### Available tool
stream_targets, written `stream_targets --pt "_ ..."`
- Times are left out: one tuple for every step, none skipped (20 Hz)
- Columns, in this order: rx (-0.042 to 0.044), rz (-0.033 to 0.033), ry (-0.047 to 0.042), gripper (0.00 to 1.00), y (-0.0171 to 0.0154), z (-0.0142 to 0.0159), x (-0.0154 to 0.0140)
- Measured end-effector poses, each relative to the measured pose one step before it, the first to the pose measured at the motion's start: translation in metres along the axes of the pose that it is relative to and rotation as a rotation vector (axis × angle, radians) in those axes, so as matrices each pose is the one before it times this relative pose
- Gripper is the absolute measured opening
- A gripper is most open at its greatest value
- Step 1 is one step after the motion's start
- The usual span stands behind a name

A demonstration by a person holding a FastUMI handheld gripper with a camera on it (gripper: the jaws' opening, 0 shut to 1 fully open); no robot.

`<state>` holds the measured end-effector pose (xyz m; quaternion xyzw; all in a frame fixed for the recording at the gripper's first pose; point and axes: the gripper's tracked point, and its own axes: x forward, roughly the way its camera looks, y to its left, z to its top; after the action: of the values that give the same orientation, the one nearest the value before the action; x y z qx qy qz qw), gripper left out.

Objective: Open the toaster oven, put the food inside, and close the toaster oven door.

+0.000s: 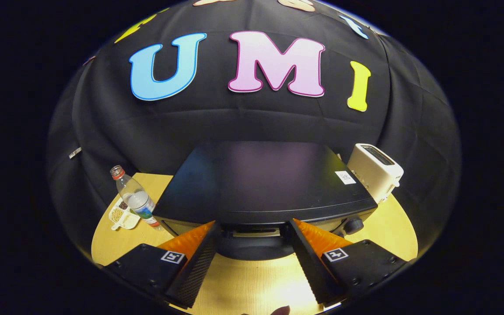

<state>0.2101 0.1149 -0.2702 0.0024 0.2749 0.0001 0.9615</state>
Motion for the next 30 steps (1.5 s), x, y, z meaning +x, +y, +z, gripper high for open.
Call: stream_targets --pt "0.01359 0.00276 0.00193 0.99 -0.00086 -0.00153 0.00025" --pt "-0.00216 0.00063 -0.00654 0.98 -0.00168 -0.00021 0.00059" --pt "-0.00737 -0.00012 -0.00386 0.98 -0.00060 -0.00157 -0.00257" --pt "0.00051 -0.00085 -0.00307 0.98 -0.00067 -0.00281 -0.00161" --pt "0.00539 -0.00026 -0.00130 0.98 -0.00043 -0.00432 -0.00406" --pt "0.00534 0.00015 -0.00356 0.98 0.00078 -0.00648 -0.00896" --pt "-0.00039 0.00147 -0.00048 0.98 -0.00063 -0.00600 -0.00659" --pt "0.00061 0.00087 -0.00027 0.98 -0.00129 -0.00715 -0.00568" --pt "0.00094 0.00046 0.00277 0.98 -0.00072 -0.00794 -0.00616" --pt "0.00164 0.00012 0.00458 0.98 -0.00060 -0.00861 -0.00516" --pt "0.00028 0.00026 0.00520 0.98 -0.00098 -0.00866 -0.00443" --pt "-0.00263 0.00238 0.00949 0.98 -0.00035 -0.01019 -0.00477" --pt "-0.00107 0.00214 0.01396 0.98 -0.00133 -0.01283 -0.00394" --pt "0.00145 0.00021 0.01719 0.98 -0.00195 -0.01245 -0.00285" --pt "0.00714 0.00265 0.01705 0.98 -0.00126 -0.01205 -0.00241" --pt "0.00613 -0.00026 0.01474 0.98 -0.00008 -0.01073 -0.00111" --pt "0.00063 0.00182 0.02255 0.98 -0.00099 -0.01128 -0.00039" --pt "0.00068 0.00150 0.02912 0.98 -0.00083 -0.01287 0.00018" --pt "-0.00097 -0.00304 0.02967 0.98 -0.00250 -0.01186 0.00131" --pt "0.00305 -0.00197 0.02700 0.98 -0.00213 -0.00958 0.00085" --pt "0.00488 0.00167 0.02153 0.98 -0.00149 -0.00738 0.00020" --pt "0.00135 0.00260 0.01283 0.98 -0.00102 -0.00448 -0.00093" --pt "-0.00536 0.00657 0.00786 0.98 -0.00121 -0.00223 -0.00172" --pt "-0.00753 0.00665 0.00348 0.98 -0.00187 0.00032 -0.00343" --pt "0.00185 0.02100 0.00727 0.98 -0.00056 0.00059 -0.00610" --pt "0.00642 0.01983 0.00953 0.98 -0.00289 0.00047 -0.00793" --pt "0.00816 0.02638 0.01418 0.98 -0.00328 0.00168 -0.01048" --pt "0.00040 0.02301 0.01630 0.98 -0.00518 0.00301 -0.01056" --pt "-0.01034 0.01224 0.02672 0.98 -0.00994 0.00230 -0.01097" --pt "-0.01128 0.02128 0.03297 0.98 -0.01120 0.00019 -0.00970"
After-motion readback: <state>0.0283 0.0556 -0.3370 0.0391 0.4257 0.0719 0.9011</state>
